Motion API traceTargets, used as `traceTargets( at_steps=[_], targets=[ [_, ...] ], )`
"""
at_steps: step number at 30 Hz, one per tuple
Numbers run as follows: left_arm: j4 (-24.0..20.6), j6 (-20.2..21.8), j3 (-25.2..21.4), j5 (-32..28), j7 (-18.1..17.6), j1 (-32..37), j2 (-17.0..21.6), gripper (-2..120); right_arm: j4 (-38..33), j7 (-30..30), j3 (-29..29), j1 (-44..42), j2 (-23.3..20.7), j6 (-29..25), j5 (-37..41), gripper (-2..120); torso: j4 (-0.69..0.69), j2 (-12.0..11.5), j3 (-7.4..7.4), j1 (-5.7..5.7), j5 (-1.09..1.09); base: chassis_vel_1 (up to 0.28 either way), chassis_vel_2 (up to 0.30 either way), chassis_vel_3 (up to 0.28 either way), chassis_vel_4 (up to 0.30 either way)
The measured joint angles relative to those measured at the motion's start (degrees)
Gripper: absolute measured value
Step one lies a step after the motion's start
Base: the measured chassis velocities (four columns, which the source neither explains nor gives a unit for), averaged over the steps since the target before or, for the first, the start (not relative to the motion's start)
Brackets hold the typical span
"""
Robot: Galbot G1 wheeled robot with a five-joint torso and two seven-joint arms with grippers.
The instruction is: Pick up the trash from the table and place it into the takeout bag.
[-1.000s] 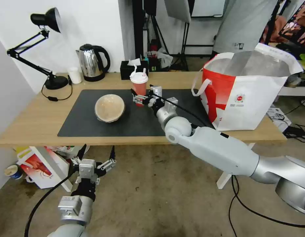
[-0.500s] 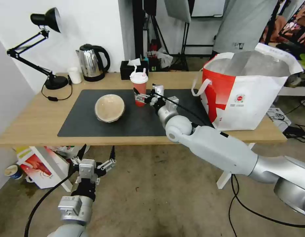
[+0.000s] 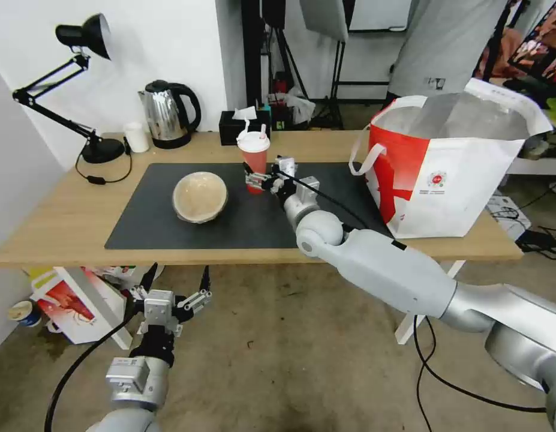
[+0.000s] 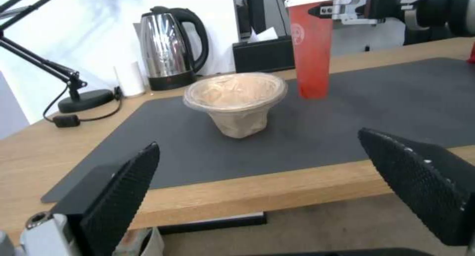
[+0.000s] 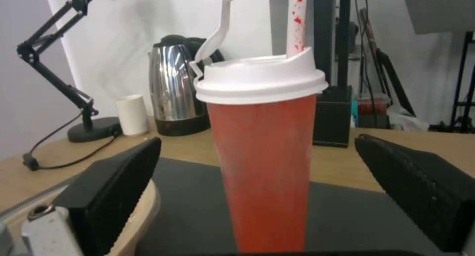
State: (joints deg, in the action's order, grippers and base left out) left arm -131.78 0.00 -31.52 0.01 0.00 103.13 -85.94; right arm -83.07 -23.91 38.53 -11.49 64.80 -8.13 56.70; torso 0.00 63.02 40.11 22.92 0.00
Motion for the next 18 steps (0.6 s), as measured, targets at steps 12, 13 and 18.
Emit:
traceTargets(
  at_steps=[12, 13, 18],
  targets=[
    [0.00, 0.00, 0.00, 0.00, 0.00, 0.00, 0.00, 100, 3.97, 0.47, -0.40, -0.10, 2.46, 0.06, -3.05, 100, 0.00, 0.00, 0.00, 0.00, 0.00, 0.000, 0.000, 0.000, 0.000],
    [0.00, 0.00, 0.00, 0.00, 0.00, 0.00, 0.00, 100, 4.63, 0.57, -0.70, -0.27, 2.83, 0.04, -3.51, 100, 0.00, 0.00, 0.00, 0.00, 0.00, 0.000, 0.000, 0.000, 0.000],
    [0.00, 0.00, 0.00, 0.00, 0.00, 0.00, 0.00, 100, 6.11, 1.21, -0.97, -0.71, 3.60, -0.12, -4.26, 100, 0.00, 0.00, 0.00, 0.00, 0.00, 0.000, 0.000, 0.000, 0.000]
  ],
)
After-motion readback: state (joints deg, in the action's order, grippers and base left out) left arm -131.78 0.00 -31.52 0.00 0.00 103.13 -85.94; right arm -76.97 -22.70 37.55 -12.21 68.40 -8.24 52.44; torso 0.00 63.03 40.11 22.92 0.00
